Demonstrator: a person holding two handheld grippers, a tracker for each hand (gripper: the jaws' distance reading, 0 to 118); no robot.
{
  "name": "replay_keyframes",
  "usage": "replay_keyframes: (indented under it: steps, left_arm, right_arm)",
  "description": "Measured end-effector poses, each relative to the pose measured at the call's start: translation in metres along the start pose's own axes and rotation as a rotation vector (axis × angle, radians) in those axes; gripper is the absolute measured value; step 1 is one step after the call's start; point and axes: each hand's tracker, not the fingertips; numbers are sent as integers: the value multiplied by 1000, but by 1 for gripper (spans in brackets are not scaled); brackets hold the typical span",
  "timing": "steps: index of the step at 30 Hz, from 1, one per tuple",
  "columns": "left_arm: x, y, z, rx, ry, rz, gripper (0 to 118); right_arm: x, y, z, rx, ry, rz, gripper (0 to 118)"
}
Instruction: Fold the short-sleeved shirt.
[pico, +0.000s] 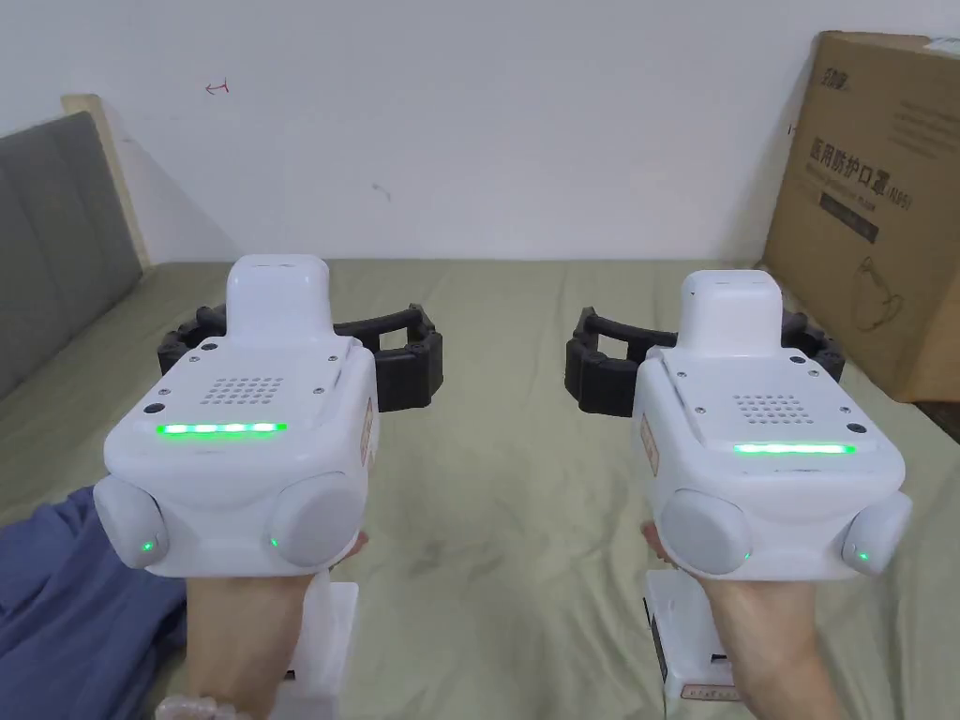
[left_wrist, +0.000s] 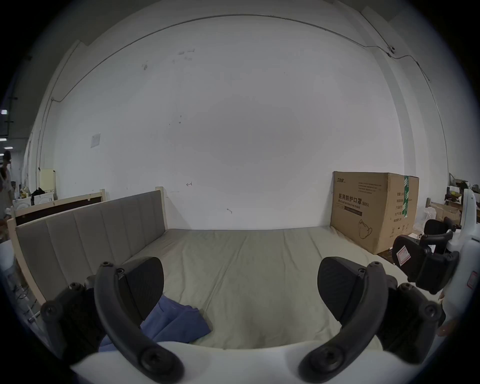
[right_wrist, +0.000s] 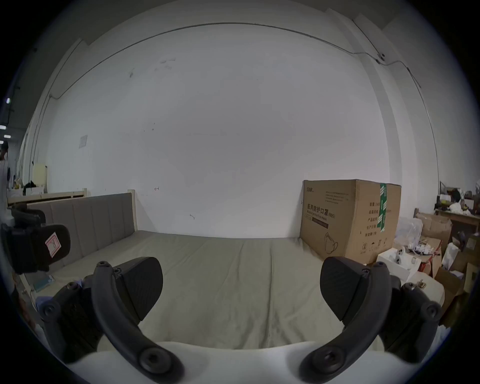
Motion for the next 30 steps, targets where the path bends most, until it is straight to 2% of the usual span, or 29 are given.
replay_keyframes:
  steps: [8,15,22,30]
  left_arm:
    - [-4,-2,-1,-24,14,12,118]
    - [-7,-3,-2,-29,14,32,118]
    - [-3,-5,-2,-32,10,-7,118]
    - [-3,-5,-3,-31,0,0,118]
  right_arm:
    - [1,0,-2,-13,0,-24,118]
    - [0,-2,-1,-9,-9,-7,118]
    - [3,-5,-4,-32,-5,-31,118]
    - [6,-7,-4,-39,-3,-23,118]
